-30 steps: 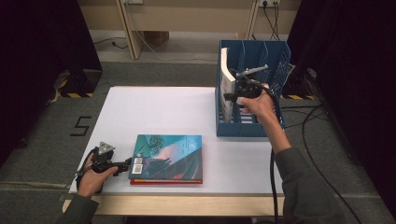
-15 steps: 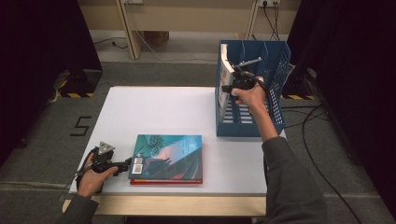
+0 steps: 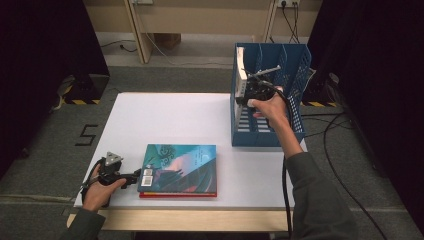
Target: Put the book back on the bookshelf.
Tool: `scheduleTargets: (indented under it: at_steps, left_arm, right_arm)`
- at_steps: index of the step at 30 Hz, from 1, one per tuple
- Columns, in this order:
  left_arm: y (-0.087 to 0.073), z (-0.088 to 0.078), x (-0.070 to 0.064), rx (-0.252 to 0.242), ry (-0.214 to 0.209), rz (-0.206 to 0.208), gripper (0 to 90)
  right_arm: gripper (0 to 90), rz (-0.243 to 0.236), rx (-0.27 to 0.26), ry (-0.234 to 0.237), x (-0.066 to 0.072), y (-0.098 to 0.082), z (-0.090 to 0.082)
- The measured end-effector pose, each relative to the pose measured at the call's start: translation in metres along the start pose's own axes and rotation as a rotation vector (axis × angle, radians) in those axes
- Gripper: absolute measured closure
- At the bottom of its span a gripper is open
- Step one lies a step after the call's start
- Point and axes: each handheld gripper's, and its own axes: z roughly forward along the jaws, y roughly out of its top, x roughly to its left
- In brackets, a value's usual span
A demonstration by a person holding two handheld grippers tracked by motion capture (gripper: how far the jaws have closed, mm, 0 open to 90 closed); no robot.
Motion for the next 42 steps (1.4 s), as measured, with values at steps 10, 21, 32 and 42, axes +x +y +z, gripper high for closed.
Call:
scheduleTargets:
  at_steps: [10, 21, 32, 42]
  left_arm:
    - [0.000, 0.000, 0.000, 0.000, 0.000, -0.001, 11.7]
    - [0.000, 0.000, 0.000, 0.000, 0.000, 0.000, 11.7]
    - [0.000, 0.000, 0.000, 0.000, 0.000, -0.001, 11.6]
    - [0.000, 0.000, 0.000, 0.002, 0.000, 0.000, 11.6]
  right_arm:
    - [47.0, 0.004, -0.027, 0.007, 0.002, -0.006, -0.012]
    - [38.4, 0.035, -0.083, 0.018, 0.004, -0.025, -0.030]
    - [35.4, 0.027, -0.130, 0.100, 0.018, -0.065, -0.038]
    - [29.9, 0.037, -0.151, 0.149, 0.032, -0.100, -0.036]
